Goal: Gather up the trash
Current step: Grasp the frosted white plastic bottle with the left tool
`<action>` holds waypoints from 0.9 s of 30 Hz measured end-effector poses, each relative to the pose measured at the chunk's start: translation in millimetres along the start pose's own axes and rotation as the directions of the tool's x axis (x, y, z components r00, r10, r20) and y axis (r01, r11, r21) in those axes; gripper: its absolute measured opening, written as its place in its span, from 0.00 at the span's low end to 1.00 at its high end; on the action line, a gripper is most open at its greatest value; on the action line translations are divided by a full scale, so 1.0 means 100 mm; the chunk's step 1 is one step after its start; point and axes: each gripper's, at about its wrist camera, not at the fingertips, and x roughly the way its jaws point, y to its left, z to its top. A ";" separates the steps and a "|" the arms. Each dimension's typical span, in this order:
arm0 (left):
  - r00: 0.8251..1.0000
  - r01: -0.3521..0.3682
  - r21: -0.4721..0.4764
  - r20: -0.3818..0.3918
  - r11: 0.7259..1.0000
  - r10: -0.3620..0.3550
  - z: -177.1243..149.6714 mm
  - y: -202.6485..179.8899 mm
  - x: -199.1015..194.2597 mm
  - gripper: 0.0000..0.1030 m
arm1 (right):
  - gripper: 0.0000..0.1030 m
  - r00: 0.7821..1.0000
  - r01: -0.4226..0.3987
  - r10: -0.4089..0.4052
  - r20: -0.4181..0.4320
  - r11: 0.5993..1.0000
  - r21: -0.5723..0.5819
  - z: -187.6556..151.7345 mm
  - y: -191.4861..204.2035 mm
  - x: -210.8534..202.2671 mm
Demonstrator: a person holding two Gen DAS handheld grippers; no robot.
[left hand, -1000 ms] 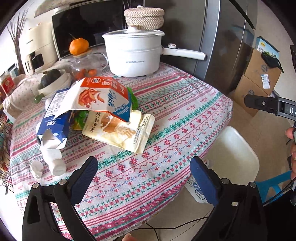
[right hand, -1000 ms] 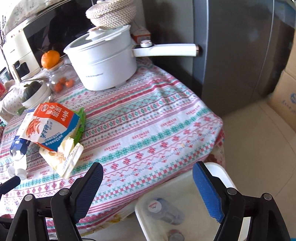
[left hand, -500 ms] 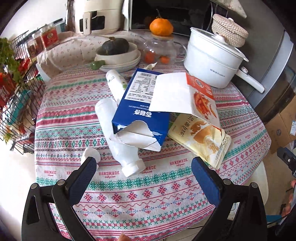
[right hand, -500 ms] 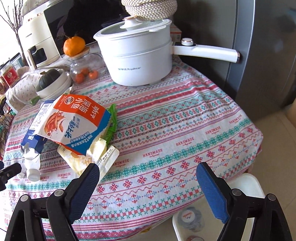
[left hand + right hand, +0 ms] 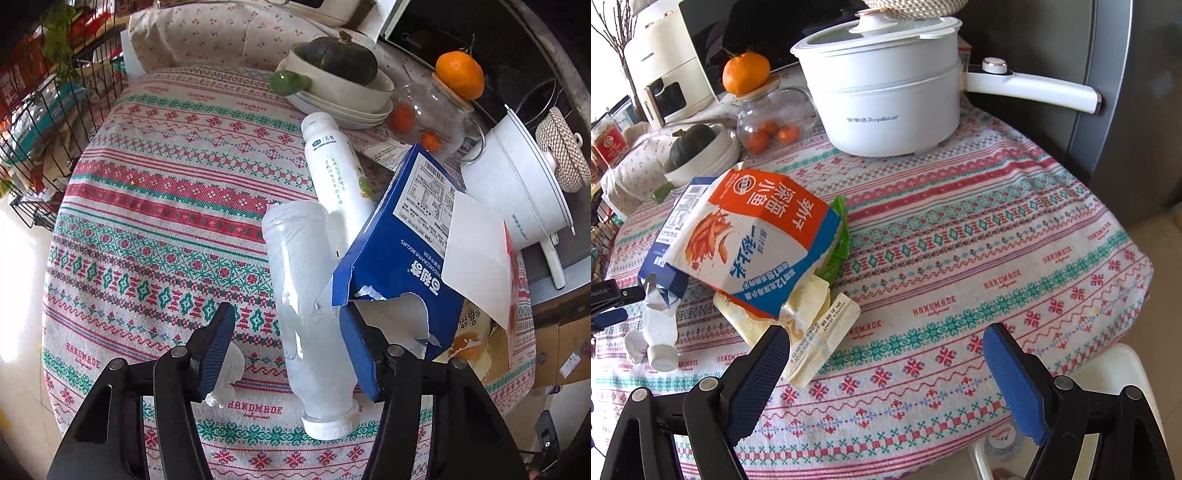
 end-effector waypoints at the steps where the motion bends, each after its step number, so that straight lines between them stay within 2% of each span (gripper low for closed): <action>1: 1.000 0.014 -0.028 0.000 0.999 -0.014 0.02 0.04 0.02 0.56 | 0.87 1.000 0.000 0.000 -0.004 1.000 -0.002 0.00 0.01 0.02; 4: 0.999 0.044 -0.078 0.002 0.996 -0.044 0.05 0.08 0.02 0.54 | 0.87 1.000 -0.001 0.000 -0.014 1.000 -0.003 0.00 0.02 0.05; 9: 0.998 0.043 0.024 -0.053 0.999 -0.042 -0.03 -0.20 0.12 0.53 | 0.87 1.000 -0.001 0.001 -0.023 1.000 0.004 0.00 0.02 0.08; 14: 0.995 -0.070 0.153 -0.062 0.986 0.081 -0.13 -0.43 0.23 0.54 | 0.87 0.999 -0.003 0.003 -0.035 1.000 -0.004 -0.01 0.05 0.12; 19: 0.992 -0.044 0.165 -0.113 0.985 0.063 -0.21 -0.39 0.31 0.54 | 0.87 0.999 -0.010 0.009 -0.048 1.000 -0.029 -0.03 0.12 0.15; 23: 0.991 -0.049 0.209 -0.113 0.977 0.074 -0.30 -0.43 0.28 0.52 | 0.87 0.997 -0.043 0.041 -0.060 0.999 -0.032 -0.04 0.19 0.15; 27: 0.996 -0.010 0.225 -0.084 0.974 0.030 -0.41 -0.41 0.04 0.52 | 0.87 0.992 -0.099 0.097 -0.080 0.995 -0.025 -0.02 0.28 0.12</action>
